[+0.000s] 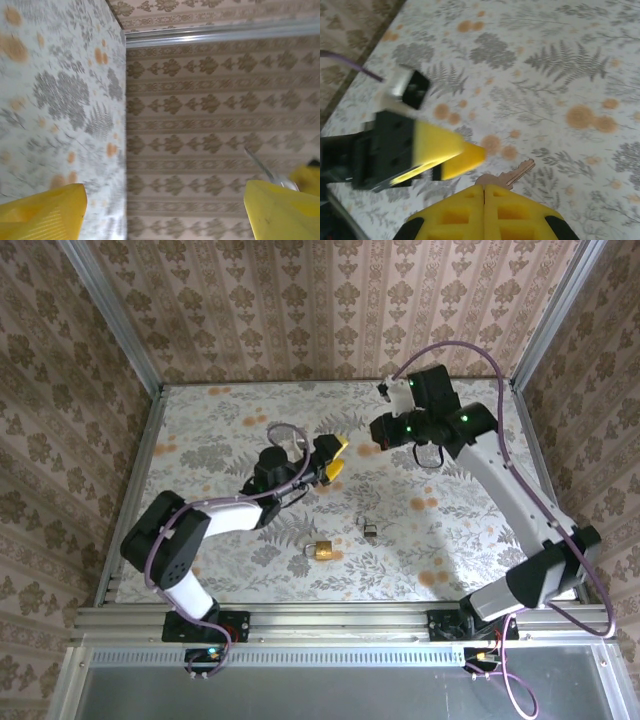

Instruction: Unlock with the key

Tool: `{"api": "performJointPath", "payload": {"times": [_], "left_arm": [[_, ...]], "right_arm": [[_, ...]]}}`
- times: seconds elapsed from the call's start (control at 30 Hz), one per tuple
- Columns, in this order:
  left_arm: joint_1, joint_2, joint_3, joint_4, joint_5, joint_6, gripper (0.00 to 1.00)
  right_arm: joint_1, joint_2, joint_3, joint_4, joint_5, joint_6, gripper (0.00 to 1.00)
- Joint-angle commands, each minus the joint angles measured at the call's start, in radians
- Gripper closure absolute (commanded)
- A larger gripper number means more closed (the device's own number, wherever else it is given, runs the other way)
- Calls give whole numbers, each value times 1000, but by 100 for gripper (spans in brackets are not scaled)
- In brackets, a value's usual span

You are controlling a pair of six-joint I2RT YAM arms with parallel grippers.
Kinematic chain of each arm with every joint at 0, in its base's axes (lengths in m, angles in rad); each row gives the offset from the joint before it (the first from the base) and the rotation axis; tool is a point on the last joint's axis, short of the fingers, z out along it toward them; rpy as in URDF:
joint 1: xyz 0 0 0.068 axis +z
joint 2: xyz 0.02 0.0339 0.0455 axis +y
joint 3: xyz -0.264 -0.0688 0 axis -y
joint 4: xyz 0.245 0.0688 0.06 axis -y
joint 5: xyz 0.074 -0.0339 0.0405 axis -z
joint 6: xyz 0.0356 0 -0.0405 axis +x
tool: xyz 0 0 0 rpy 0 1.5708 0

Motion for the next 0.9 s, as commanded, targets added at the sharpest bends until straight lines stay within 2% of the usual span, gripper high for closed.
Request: {"api": "performJointPath", "payload": {"times": [0.0, 0.13, 0.23, 0.37, 0.57, 0.87], "left_arm": [[-51, 1, -34, 243, -123, -287, 18], [-58, -64, -53, 231, -164, -314, 18], [-62, -99, -57, 193, -138, -322, 17], [-88, -112, -80, 178, -131, -339, 19], [-100, -112, -95, 185, -99, -351, 21], [-111, -77, -55, 203, -45, -366, 24]], "right_arm": [[47, -34, -87, 32, -70, -28, 100], [135, -101, -176, 68, -92, -78, 100], [174, -130, -225, 104, -74, -108, 100], [183, -147, -251, 138, -105, -119, 100], [201, -160, -277, 150, -77, -142, 100], [216, -163, -327, 188, -108, -184, 100]]}}
